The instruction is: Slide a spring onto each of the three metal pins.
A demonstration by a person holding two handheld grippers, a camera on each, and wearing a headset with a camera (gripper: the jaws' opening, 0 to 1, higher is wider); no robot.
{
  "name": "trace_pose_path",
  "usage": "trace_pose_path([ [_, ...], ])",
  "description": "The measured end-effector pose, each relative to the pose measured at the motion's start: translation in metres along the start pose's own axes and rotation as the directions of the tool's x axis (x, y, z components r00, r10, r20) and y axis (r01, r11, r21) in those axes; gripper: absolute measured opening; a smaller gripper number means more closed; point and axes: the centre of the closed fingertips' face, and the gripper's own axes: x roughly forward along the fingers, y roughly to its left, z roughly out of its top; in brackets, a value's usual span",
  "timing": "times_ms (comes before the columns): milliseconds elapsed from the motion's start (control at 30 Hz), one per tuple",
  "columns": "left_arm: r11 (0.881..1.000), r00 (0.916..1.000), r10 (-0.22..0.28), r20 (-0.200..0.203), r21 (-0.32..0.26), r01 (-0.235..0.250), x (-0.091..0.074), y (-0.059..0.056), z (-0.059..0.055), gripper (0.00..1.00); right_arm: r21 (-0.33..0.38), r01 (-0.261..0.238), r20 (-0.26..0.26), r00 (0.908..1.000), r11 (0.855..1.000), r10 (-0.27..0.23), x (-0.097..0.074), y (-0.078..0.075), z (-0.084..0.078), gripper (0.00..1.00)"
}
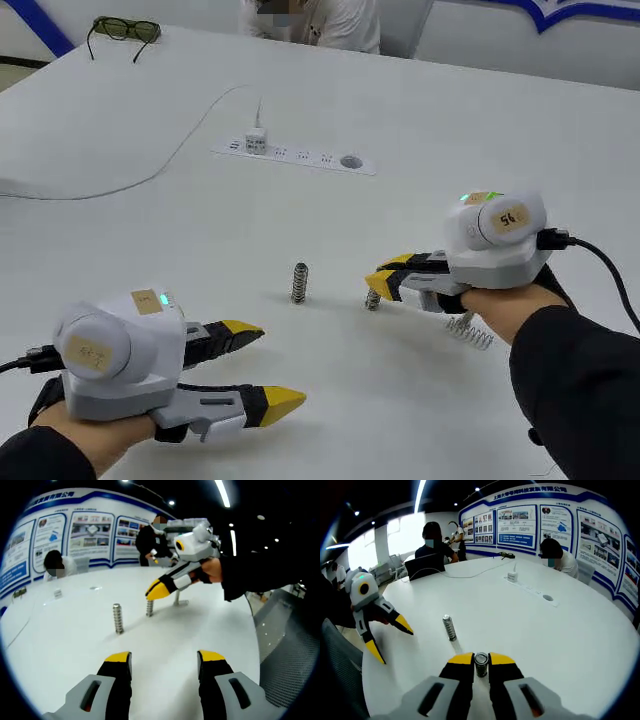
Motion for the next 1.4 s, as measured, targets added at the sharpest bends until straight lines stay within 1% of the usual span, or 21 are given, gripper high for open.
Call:
trace_pose_path([
  [300, 1.000, 1.0000, 0.000, -0.002, -0.001, 0.000, 0.000, 0.000, -0.001, 0.53, -0.005, 0.004, -0.023, 0.9997, 1.000, -0.004, 0.002, 0.000, -0.006, 0.12],
  [467, 1.000, 1.0000, 0.000, 0.000, -0.003, 0.000, 0.001, 0.000, -0.001, 0.53, -0.001, 0.006, -0.021, 0.9998, 1.000, -0.006, 0.002, -0.001, -0.006, 0.12],
  [700, 1.000, 1.0000, -0.003, 0.000, -0.001, 0.003, 0.001, -0.001, -0.001, 0.54, -0.012, 0.005, -0.034, 0.9994, 1.000, -0.006, 0.003, 0.001, -0.010, 0.12],
  [1000, 1.000, 1.0000, -0.006, 0.000, 0.003, 0.006, 0.001, -0.002, 0.002, 0.54, -0.018, 0.011, -0.037, 0.9993, 1.000, -0.011, 0.000, 0.001, -0.011, 0.15],
  [1100, 1.000, 1.0000, -0.006, 0.004, 0.004, 0.006, 0.001, -0.002, 0.003, 0.54, -0.020, 0.015, -0.039, 0.9991, 1.000, -0.016, -0.003, 0.001, -0.013, 0.16],
  [1400, 1.000, 0.9999, -0.012, 0.008, 0.011, 0.012, 0.002, -0.002, 0.005, 0.54, -0.021, 0.040, -0.030, 0.9987, 0.999, -0.041, -0.019, -0.002, -0.017, 0.17],
])
